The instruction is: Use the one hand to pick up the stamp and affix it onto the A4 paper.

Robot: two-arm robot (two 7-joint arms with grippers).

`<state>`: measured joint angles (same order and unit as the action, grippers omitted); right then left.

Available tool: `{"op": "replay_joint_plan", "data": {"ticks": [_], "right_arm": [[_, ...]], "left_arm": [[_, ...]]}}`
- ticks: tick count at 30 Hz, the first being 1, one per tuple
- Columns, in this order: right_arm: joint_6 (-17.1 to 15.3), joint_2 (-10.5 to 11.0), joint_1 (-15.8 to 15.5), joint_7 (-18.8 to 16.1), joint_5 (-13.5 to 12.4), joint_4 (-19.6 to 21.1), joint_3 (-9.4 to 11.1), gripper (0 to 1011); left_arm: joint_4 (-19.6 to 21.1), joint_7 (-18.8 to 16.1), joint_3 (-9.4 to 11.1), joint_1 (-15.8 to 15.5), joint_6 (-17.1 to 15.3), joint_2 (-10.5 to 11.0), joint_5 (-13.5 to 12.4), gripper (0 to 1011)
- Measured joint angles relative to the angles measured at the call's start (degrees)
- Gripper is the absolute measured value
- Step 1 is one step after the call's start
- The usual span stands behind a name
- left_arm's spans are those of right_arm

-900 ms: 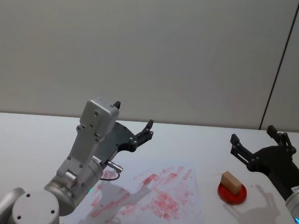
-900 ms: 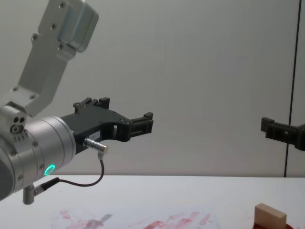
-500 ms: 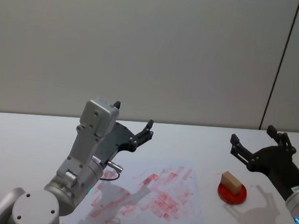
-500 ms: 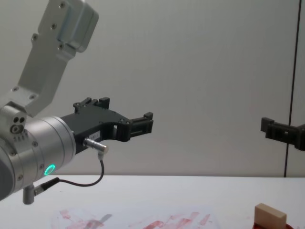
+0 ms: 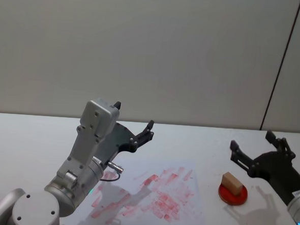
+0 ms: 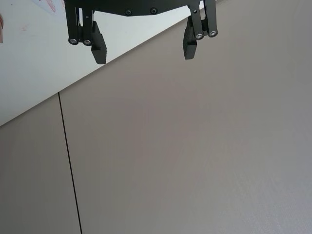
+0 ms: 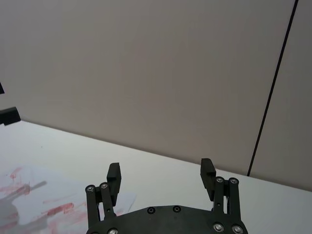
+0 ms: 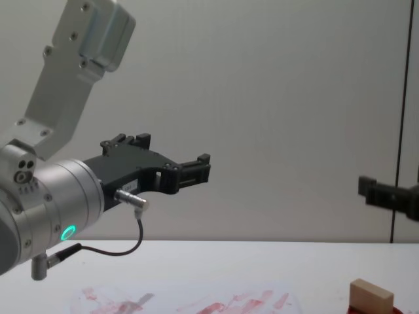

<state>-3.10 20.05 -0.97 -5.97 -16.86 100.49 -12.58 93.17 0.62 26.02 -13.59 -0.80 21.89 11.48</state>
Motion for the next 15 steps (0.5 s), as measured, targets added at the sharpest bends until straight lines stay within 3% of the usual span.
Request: {"op": "replay_joint_plan", "data": {"ticks": [15], "right_arm": [[-2.5, 1.8, 0.4, -6.6, 0.4, -4.6, 0.6, 1001]], "left_arm": [[0.0, 0.0, 0.0, 0.0, 0.0, 0.0, 0.0, 1002]]}}
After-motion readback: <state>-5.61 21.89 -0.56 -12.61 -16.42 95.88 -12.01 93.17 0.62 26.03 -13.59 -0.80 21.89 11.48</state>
